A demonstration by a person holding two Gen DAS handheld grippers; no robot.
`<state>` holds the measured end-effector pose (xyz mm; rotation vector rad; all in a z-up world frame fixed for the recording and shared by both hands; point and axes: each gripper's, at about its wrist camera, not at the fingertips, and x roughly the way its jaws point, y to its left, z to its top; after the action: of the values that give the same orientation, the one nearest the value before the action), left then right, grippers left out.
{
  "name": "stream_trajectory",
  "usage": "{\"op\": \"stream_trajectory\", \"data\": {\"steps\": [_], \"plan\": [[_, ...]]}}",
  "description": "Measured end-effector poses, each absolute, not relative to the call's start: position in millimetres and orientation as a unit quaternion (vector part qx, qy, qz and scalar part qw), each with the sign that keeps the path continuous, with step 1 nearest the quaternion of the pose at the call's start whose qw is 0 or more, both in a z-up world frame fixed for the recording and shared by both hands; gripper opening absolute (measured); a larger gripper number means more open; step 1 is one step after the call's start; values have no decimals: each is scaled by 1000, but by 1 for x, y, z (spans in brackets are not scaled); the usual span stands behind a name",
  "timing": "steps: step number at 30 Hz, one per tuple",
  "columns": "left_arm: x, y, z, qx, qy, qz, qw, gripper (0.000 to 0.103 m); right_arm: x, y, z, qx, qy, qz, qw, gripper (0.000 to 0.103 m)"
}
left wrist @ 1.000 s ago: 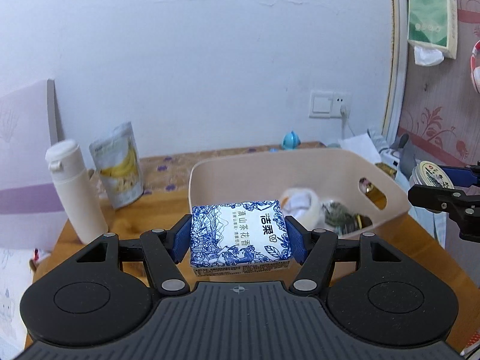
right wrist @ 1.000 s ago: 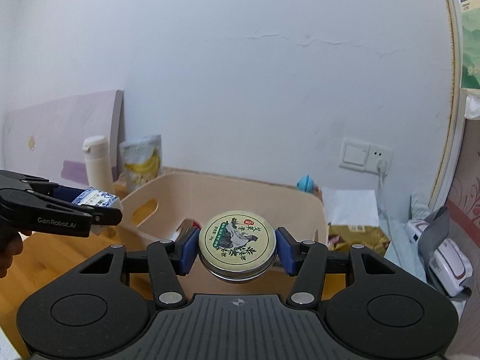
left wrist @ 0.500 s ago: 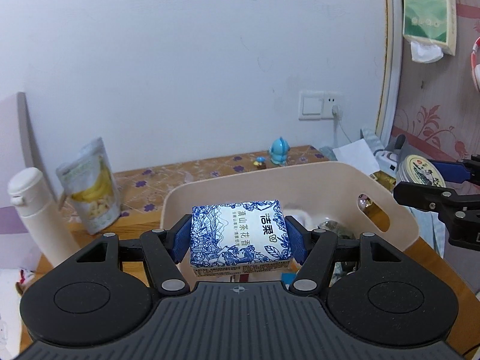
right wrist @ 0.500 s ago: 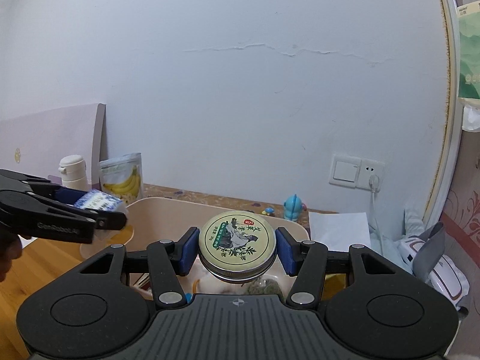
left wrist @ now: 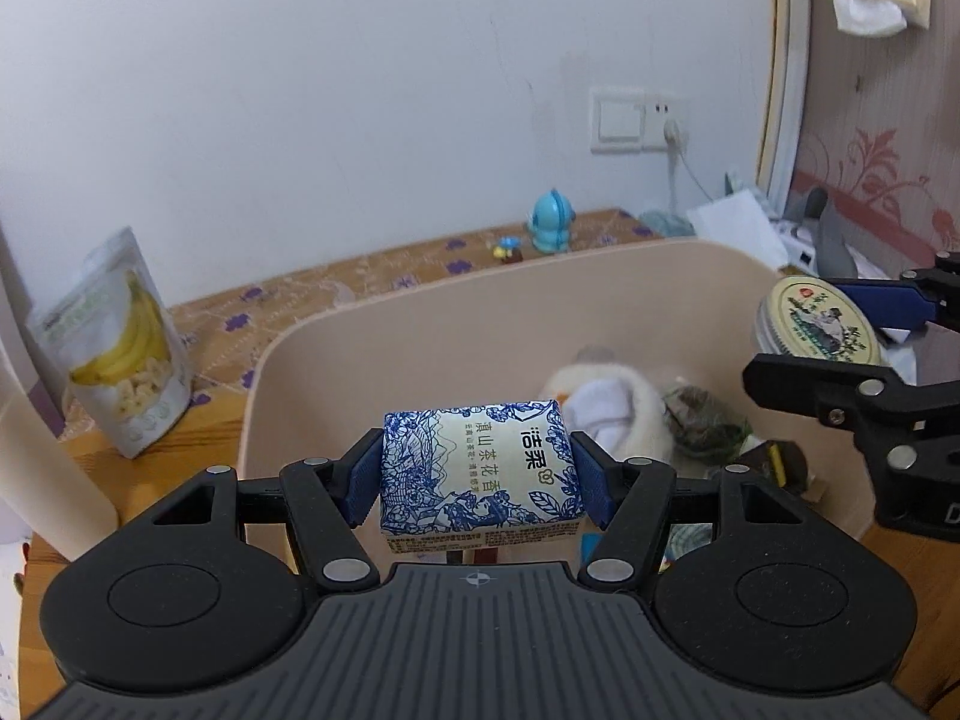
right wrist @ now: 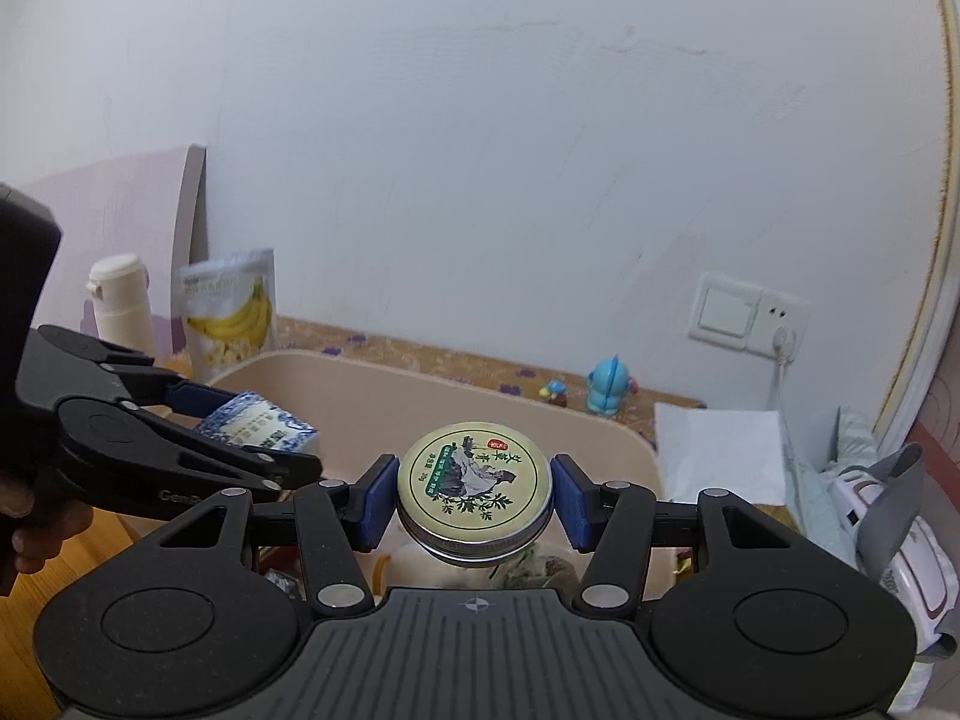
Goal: Organize objects
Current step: 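Carry the blue-and-white box with the left tool while the right tool carries the tin over the bin, then open the left tool over the bin while the right tool releases the tin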
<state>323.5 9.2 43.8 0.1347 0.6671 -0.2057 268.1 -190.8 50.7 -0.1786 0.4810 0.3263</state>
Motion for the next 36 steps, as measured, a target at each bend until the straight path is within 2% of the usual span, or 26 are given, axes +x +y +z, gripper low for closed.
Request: {"op": "stream_trajectory", "data": {"steps": [10, 23, 24, 27, 31, 32, 34, 36], "plan": [[337, 10, 31, 65, 369, -105, 921, 66, 296, -182, 26, -108, 298, 163, 934, 52], [340, 6, 27, 66, 398, -102, 909, 67, 301, -174, 17, -127, 331, 170, 919, 53], [340, 5, 27, 67, 398, -100, 910, 67, 301, -174, 17, -129, 332, 168, 919, 59], [338, 4, 28, 69, 394, -98, 911, 69, 299, -176, 18, -129, 332, 164, 920, 63], [334, 1, 32, 69, 385, -100, 915, 78, 295, -180, 21, -123, 326, 156, 924, 72], [333, 0, 33, 72, 382, -96, 916, 85, 295, -181, 22, -121, 324, 155, 925, 74], [331, -2, 36, 76, 374, -79, 921, 92, 292, -184, 24, -118, 321, 152, 927, 78], [330, 1, 39, 71, 368, -75, 924, 92, 289, -186, 26, -116, 319, 151, 928, 79]]}}
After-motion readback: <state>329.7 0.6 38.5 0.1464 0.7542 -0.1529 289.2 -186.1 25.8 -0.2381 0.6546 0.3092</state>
